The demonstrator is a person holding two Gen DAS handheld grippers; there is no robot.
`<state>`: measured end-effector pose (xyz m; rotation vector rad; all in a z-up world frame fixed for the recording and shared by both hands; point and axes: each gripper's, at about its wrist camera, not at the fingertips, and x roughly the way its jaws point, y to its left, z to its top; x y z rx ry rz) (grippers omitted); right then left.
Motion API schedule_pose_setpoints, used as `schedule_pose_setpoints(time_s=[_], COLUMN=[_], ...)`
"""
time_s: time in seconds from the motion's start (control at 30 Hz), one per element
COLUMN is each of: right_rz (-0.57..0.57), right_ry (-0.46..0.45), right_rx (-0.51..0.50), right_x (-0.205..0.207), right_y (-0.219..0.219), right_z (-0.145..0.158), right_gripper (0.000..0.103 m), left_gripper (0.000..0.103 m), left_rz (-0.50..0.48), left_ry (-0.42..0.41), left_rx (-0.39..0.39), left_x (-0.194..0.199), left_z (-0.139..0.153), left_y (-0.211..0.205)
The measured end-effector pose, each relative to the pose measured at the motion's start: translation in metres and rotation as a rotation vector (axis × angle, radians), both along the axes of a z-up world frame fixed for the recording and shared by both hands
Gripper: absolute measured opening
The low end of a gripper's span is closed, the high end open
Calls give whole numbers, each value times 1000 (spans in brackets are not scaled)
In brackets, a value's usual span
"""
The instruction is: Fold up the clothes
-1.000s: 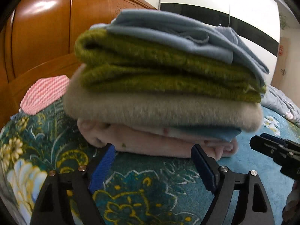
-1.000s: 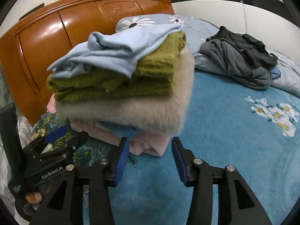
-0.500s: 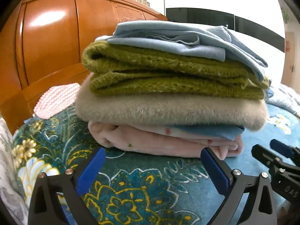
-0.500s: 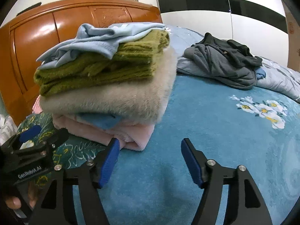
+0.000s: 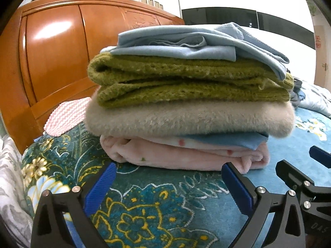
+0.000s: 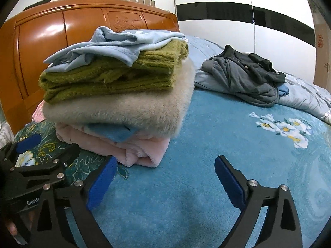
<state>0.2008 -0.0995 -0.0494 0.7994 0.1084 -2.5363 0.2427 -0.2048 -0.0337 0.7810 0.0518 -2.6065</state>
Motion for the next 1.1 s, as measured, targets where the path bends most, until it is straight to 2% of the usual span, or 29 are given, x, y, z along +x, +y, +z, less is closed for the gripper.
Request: schedule_pose_setpoints(time_s=[0.07, 0.47, 0.53, 1.1], right_rz=[-4, -8, -11, -12], right_ry=[4, 44, 48, 47], right_rx=[2, 10, 5, -8], right_x=[0, 11, 13, 13], right_y=[0, 0, 1, 5], right_z=[0, 3, 3, 4], right_gripper=[103, 103, 103, 103], left_gripper=[103, 103, 103, 103], left_rz=[8, 38, 49, 40], left_ry=[2, 9, -16, -23], left_rx=[-5, -36, -44, -57], left_x=[0, 0, -1, -9], left_z=[0, -1, -1, 0], left_y=[0, 0, 1, 4])
